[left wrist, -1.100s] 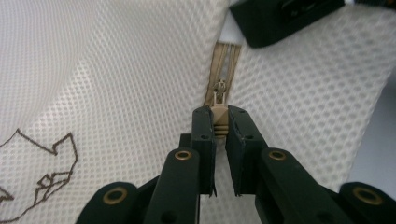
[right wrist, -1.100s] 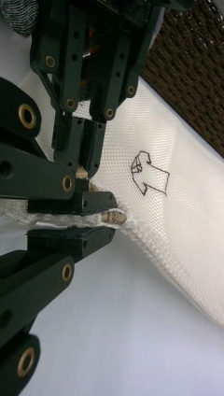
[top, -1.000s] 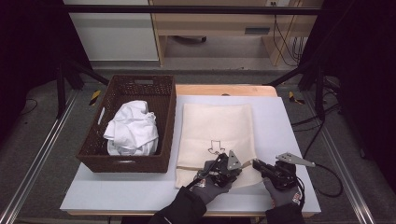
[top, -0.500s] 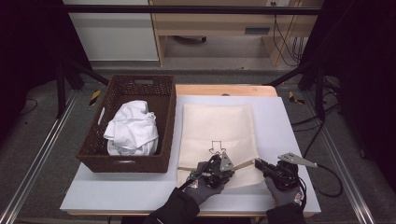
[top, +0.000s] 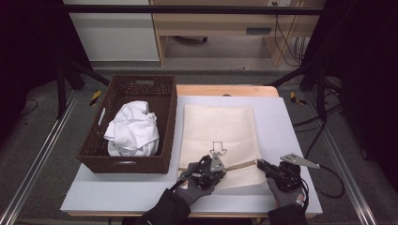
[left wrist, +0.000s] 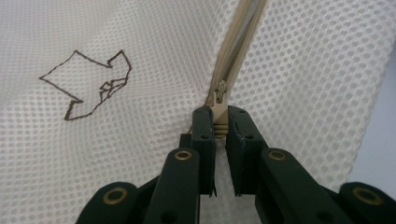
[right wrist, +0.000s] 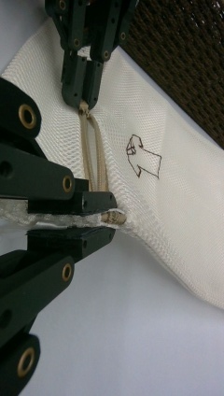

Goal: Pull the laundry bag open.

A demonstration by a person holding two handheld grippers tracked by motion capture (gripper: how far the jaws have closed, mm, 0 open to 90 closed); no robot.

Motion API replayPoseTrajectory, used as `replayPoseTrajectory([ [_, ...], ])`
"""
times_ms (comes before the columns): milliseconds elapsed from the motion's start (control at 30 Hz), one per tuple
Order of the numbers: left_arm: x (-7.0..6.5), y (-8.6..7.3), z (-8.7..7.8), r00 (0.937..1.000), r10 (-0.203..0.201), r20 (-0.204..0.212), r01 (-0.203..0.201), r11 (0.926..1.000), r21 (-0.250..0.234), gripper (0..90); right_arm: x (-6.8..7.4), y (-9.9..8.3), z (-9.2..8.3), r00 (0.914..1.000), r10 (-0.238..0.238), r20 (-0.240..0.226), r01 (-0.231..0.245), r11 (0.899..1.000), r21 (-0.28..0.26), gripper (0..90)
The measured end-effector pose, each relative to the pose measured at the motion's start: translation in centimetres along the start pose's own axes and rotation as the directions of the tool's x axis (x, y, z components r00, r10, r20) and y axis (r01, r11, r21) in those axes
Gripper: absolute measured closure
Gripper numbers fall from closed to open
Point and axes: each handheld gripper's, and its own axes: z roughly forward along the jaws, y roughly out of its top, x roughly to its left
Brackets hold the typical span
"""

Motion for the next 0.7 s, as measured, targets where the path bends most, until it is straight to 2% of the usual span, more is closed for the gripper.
replayPoseTrajectory([
  [200, 0.5, -0.7, -0.5, 0.9998, 0.011, -0.014, -0.010, 0.9997, 0.024, 81.0, -0.1, 0.0, -0.1, 0.9999, 0.006, 0.011, -0.006, 1.000, -0.004, 84.0],
  [700, 1.8, -2.8, -2.6, 0.9993, 0.019, -0.032, -0.017, 0.9987, 0.047, 81.0, -0.4, -0.1, -0.2, 0.9998, 0.010, 0.019, -0.010, 1.000, -0.006, 84.0],
])
